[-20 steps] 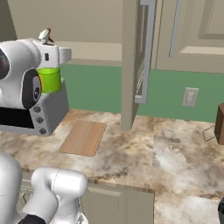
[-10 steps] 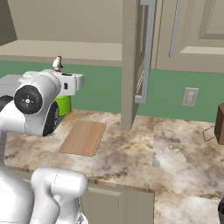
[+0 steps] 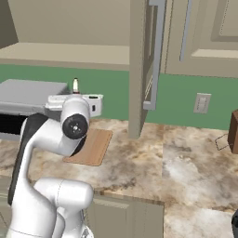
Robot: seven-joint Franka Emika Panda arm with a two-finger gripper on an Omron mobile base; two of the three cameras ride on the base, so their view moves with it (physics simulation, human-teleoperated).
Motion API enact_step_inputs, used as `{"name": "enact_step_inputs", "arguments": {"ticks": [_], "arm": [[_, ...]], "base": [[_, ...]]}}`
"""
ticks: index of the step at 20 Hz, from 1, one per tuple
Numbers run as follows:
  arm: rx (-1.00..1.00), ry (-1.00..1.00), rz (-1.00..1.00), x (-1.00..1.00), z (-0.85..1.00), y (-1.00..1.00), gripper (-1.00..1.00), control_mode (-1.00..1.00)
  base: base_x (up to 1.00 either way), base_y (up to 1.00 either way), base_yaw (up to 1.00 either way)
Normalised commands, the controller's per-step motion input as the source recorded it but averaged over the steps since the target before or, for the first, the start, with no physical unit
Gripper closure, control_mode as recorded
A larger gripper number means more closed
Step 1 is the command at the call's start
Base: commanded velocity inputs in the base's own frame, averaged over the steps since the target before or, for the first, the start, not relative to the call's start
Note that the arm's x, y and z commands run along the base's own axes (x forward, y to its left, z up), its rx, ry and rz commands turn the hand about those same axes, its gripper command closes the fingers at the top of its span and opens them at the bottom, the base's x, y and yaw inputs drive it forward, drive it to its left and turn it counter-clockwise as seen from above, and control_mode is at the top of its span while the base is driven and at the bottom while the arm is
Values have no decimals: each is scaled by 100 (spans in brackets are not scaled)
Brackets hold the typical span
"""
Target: Grab the spray bottle from the cabinet, then place it next to the cutting board for sanitizing. Then grab the dish brush from the countertop next to the sink and place it next to the cutting board.
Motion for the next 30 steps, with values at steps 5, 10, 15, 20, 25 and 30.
{"name": "enact_step_inputs", "arguments": {"ticks": [5,10,15,20,25,30], "arm": [[0,0,18,65,-54,-12,100,-100],[0,0,23,53,-29,-13,100,-100],[0,0,20,62,-31,-22,100,-100],[0,0,17,58,-31,-27,100,-100],[0,0,12,47,-29,-24,100,-100],[0,0,7,6,-17,-14,100,-100]], "base": [[0,0,0],[0,0,0],[0,0,0],[0,0,0],[0,0,0],[0,0,0]]}}
